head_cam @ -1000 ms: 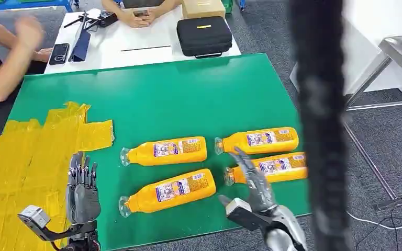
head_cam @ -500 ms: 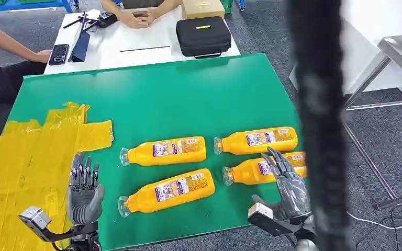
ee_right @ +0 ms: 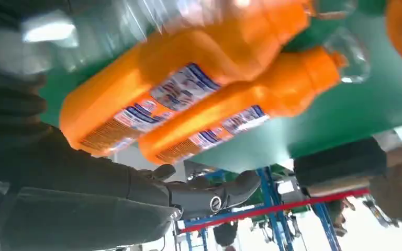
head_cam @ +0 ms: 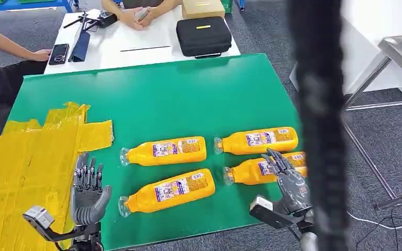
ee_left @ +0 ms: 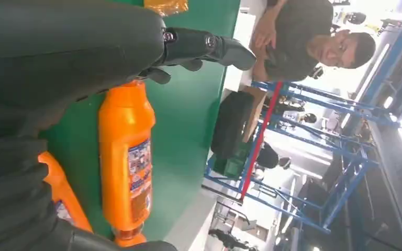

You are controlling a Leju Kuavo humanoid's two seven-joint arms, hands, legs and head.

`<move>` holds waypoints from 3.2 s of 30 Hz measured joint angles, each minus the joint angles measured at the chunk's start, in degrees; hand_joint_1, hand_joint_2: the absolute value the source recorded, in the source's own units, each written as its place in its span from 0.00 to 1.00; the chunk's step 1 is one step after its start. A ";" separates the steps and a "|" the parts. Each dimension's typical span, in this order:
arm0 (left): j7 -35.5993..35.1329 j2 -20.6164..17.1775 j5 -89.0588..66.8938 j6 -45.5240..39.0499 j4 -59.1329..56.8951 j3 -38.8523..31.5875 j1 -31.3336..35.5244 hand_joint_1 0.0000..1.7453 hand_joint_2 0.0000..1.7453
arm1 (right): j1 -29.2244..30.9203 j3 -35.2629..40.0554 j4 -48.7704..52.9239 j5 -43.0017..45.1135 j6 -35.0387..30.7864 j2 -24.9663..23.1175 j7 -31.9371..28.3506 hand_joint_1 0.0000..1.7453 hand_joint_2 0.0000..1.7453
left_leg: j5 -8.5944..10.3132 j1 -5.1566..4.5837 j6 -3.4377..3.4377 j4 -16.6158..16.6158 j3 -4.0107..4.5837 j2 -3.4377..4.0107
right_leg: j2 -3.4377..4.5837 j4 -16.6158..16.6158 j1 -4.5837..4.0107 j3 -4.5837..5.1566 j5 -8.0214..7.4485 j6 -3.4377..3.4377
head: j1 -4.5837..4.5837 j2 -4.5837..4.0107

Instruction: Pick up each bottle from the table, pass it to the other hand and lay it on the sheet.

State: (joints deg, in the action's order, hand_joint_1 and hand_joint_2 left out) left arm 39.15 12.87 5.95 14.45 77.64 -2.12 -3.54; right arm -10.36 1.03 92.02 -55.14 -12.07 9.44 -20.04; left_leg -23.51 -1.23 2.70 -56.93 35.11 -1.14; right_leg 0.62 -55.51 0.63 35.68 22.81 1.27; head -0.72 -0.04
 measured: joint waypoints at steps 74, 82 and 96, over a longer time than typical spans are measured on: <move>0.41 -0.92 2.08 1.20 -6.19 -0.20 3.60 0.00 1.00 | 3.14 -6.14 -9.12 -6.47 8.11 8.57 3.13 0.72 1.00 | -0.03 -0.01 0.11 -0.01 -0.05 -0.01 | 0.00 0.01 0.00 -0.06 0.00 0.02 | -0.02 0.00; 0.89 -1.40 3.69 0.72 -6.86 0.48 3.39 0.00 1.00 | 8.27 -4.89 -15.81 -8.70 8.68 10.45 3.80 0.98 1.00 | -0.01 -0.03 0.13 -0.02 -0.24 -0.02 | -0.01 0.03 0.01 -0.25 0.01 0.02 | 0.00 0.00; -0.18 -1.44 4.20 1.01 -6.62 1.07 3.14 0.00 1.00 | 13.53 -0.02 -23.16 -12.26 14.82 14.65 7.74 0.00 1.00 | -0.12 -0.07 0.24 -0.01 -0.88 -0.02 | 0.01 0.14 0.01 -0.85 0.13 0.19 | -0.02 0.00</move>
State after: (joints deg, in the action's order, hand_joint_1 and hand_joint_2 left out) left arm 38.97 11.43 10.14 15.45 71.01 -1.05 -0.41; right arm 3.17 1.01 68.87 -67.41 2.76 24.09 -12.30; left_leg -23.63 -1.30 2.94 -56.94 34.23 -1.16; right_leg 0.62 -55.37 0.64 34.83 22.94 1.46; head -0.74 -0.04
